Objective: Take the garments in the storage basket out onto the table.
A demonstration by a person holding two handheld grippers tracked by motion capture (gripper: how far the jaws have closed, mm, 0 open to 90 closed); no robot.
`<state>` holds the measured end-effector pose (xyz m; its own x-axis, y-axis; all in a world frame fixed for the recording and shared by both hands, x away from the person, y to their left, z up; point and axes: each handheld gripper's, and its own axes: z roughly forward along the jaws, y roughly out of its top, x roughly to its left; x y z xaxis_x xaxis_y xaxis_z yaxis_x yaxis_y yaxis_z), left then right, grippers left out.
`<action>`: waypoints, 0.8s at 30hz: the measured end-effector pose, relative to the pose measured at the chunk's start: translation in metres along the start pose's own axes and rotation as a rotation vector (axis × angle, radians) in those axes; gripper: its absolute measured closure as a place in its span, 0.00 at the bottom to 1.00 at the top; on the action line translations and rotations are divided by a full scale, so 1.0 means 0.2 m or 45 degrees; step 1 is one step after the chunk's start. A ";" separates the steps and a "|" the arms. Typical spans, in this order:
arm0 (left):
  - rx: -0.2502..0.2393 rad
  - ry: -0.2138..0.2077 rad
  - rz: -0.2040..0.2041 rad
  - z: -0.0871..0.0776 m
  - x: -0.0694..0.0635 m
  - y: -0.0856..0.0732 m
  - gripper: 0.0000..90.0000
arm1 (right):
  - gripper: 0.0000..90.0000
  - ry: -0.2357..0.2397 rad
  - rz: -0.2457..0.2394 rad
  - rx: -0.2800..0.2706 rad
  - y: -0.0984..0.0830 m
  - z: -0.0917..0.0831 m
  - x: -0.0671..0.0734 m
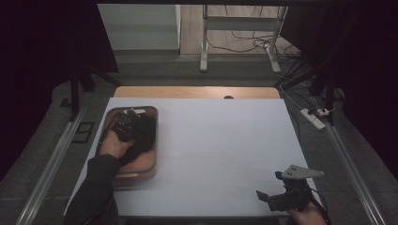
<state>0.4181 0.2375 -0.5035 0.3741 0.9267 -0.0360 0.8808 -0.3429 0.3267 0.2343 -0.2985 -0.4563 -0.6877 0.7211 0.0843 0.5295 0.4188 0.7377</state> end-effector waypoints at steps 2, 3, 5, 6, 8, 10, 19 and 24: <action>0.013 -0.001 -0.017 -0.01 0.00 0.00 0.73 | 0.00 0.000 -0.002 -0.001 0.00 0.00 0.00; 0.016 0.005 -0.021 -0.01 -0.01 0.00 0.75 | 0.00 0.000 -0.003 -0.002 0.00 0.00 0.00; 0.014 0.014 -0.014 -0.01 -0.02 0.00 0.75 | 0.00 0.003 -0.007 -0.008 0.00 0.00 0.00; 0.009 0.018 -0.010 -0.02 -0.02 0.00 0.75 | 0.00 0.004 -0.010 -0.007 0.00 0.00 0.00; 0.008 0.013 -0.003 -0.03 -0.02 0.00 0.76 | 0.00 0.006 -0.012 -0.009 0.00 0.00 0.00; -0.016 -0.021 -0.024 -0.05 0.00 0.00 0.76 | 0.00 0.006 -0.017 -0.013 0.00 -0.01 0.00; -0.175 -0.095 -0.062 -0.19 0.06 -0.03 0.75 | 0.00 0.010 -0.024 -0.016 0.00 -0.01 0.00; -0.276 -0.119 -0.041 -0.30 0.05 -0.03 0.75 | 0.00 0.008 -0.028 -0.014 0.00 -0.01 0.01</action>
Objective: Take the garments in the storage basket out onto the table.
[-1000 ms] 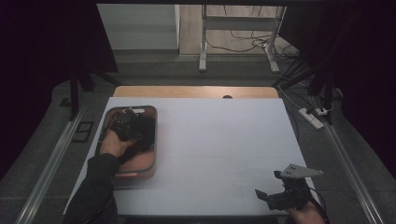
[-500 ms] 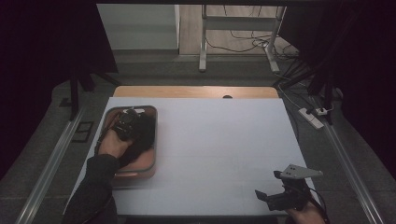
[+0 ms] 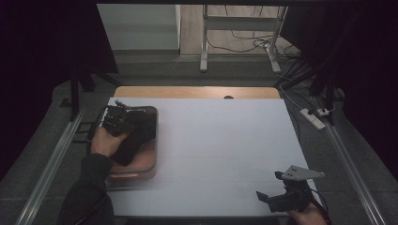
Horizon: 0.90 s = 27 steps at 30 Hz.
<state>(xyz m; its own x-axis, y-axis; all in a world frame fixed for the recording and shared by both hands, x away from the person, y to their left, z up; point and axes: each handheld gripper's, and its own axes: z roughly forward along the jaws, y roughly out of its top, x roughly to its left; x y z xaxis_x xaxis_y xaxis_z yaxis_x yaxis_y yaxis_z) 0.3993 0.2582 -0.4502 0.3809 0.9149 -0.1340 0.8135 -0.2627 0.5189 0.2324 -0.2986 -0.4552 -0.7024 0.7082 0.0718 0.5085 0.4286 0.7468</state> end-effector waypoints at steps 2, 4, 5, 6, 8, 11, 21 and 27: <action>-0.039 -0.004 0.009 -0.04 -0.01 0.01 0.75 | 0.00 0.000 -0.001 -0.001 0.00 0.00 0.00; -0.077 -0.018 0.011 -0.08 -0.02 0.02 0.75 | 0.00 -0.001 0.000 -0.001 0.00 0.00 0.00; -0.092 -0.027 0.016 -0.10 -0.02 0.02 0.75 | 0.00 -0.001 0.000 -0.001 0.00 0.00 0.00; -0.103 -0.032 0.020 -0.11 -0.03 0.03 0.75 | 0.00 -0.002 0.000 -0.001 0.00 0.00 0.00; -0.128 -0.041 0.031 -0.15 -0.04 0.04 0.75 | 0.00 -0.002 0.000 -0.001 0.00 0.00 0.00; -0.170 -0.070 0.045 -0.21 -0.06 0.06 0.75 | 0.00 -0.005 0.005 -0.007 0.00 0.00 0.00; -0.325 -0.248 0.118 -0.38 -0.20 0.15 0.74 | 0.00 -0.009 0.015 0.000 0.00 0.00 0.00; -0.335 -0.269 0.183 -0.40 -0.30 0.21 0.74 | 0.00 -0.008 0.017 -0.001 0.00 0.00 0.00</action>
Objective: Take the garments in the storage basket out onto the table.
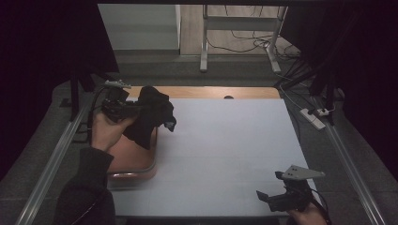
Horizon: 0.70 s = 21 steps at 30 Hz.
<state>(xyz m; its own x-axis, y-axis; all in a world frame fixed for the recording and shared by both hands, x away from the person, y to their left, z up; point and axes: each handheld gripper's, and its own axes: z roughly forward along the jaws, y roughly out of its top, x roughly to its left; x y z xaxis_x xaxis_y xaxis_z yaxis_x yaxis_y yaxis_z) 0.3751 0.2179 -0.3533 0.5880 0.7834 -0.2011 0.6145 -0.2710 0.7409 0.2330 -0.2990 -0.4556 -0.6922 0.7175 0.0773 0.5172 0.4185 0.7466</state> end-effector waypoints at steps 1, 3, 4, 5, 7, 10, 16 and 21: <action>0.001 -0.007 0.010 0.01 -0.01 0.01 0.74 | 0.00 0.000 -0.001 0.000 0.00 0.00 0.00; 0.002 -0.025 0.023 0.02 -0.04 0.03 0.74 | 0.00 0.000 0.000 -0.001 0.00 0.00 0.00; 0.003 -0.036 0.030 0.03 -0.05 0.04 0.74 | 0.00 0.001 0.001 -0.003 0.00 0.00 0.00; 0.004 -0.047 0.038 0.04 -0.06 0.05 0.74 | 0.00 0.003 0.003 -0.003 0.00 0.00 0.00; 0.009 -0.063 0.050 0.06 -0.09 0.07 0.74 | 0.00 0.003 0.001 -0.003 0.00 0.00 0.00; 0.017 -0.086 0.074 0.10 -0.14 0.10 0.74 | 0.00 0.003 0.001 -0.004 0.00 0.00 0.00; 0.043 -0.124 0.134 0.19 -0.23 0.15 0.74 | 0.00 0.004 0.000 -0.005 0.00 0.00 0.00; 0.075 -0.150 0.175 0.28 -0.31 0.19 0.74 | 0.00 0.006 0.000 -0.004 0.00 0.00 0.00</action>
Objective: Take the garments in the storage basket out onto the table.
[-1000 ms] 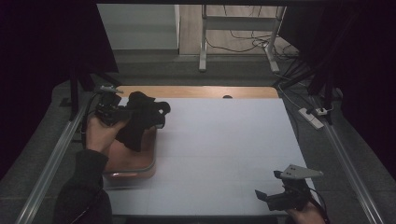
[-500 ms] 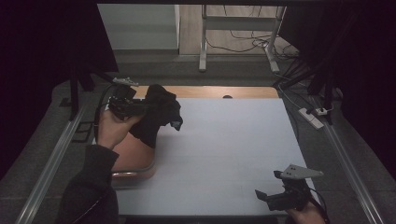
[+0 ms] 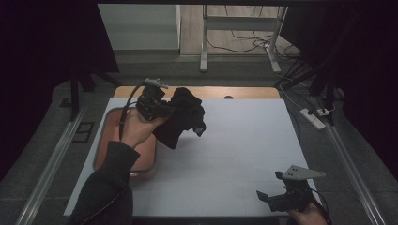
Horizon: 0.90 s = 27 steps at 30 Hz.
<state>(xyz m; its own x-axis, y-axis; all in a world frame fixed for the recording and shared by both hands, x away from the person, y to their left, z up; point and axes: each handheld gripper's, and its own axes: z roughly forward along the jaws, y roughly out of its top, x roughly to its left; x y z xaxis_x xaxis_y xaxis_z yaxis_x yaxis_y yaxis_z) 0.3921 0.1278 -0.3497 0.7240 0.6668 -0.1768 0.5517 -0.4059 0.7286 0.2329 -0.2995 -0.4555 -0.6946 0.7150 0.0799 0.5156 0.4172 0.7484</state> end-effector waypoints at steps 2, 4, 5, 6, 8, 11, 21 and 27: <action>0.008 -0.016 0.009 0.04 -0.02 0.02 0.74 | 0.00 0.003 0.000 0.002 0.00 0.00 0.00; 0.012 -0.034 0.019 0.08 -0.05 0.04 0.73 | 0.00 0.003 -0.001 0.001 0.00 0.00 0.00; 0.015 -0.044 0.024 0.10 -0.06 0.05 0.73 | 0.00 0.004 -0.001 0.001 0.00 0.00 0.00; 0.018 -0.052 0.031 0.12 -0.07 0.06 0.73 | 0.00 0.003 -0.002 0.001 0.00 0.00 0.00; 0.023 -0.067 0.049 0.16 -0.10 0.08 0.73 | 0.00 0.004 -0.003 0.002 0.00 0.00 0.00; 0.017 -0.104 0.060 0.21 -0.14 0.10 0.73 | 0.00 0.004 -0.008 0.002 0.00 0.00 0.00; 0.049 -0.141 0.134 0.38 -0.24 0.14 0.72 | 0.00 0.008 -0.011 0.004 0.00 0.00 0.00; 0.098 -0.100 0.174 0.47 -0.26 0.12 0.71 | 0.00 0.006 -0.015 0.007 0.00 0.00 0.00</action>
<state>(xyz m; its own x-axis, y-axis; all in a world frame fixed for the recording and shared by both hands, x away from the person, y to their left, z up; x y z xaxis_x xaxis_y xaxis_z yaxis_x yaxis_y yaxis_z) 0.4063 0.0246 -0.3863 0.8230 0.5522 -0.1330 0.4737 -0.5380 0.6972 0.2323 -0.2989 -0.4560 -0.7031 0.7071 0.0745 0.5100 0.4285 0.7458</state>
